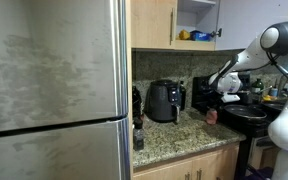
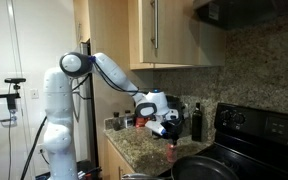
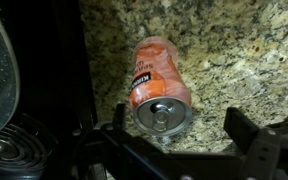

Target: Put the pink can in the open cabinet, close the open cabinet door

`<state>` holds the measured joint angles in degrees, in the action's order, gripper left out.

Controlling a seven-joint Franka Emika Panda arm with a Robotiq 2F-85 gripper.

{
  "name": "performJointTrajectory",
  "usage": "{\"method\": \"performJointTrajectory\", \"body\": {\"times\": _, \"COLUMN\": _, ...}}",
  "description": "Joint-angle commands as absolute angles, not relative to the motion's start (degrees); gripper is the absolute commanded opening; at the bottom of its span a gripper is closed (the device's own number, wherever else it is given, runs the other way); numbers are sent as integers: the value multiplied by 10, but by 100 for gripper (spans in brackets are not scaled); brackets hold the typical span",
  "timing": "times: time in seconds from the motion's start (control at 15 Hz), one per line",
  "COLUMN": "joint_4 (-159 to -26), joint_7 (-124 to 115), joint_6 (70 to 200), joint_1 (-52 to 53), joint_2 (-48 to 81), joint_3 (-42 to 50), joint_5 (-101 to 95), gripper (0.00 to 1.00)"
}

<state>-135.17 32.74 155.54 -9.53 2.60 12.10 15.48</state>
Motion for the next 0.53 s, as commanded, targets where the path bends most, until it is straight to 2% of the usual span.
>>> {"method": "performJointTrajectory", "body": {"times": 0.0, "joint_4": -1352, "joint_7": 323, "joint_6": 1555, "joint_1": -106, "joint_2": 25, "joint_3": 110, "joint_5": 151, "gripper": 100}}
{"method": "performJointTrajectory", "body": {"times": 0.47, "joint_4": -1354, "joint_7": 264, "joint_6": 1565, "joint_1": -105, "joint_2": 25, "joint_3": 112, "joint_5": 114, "gripper": 100}}
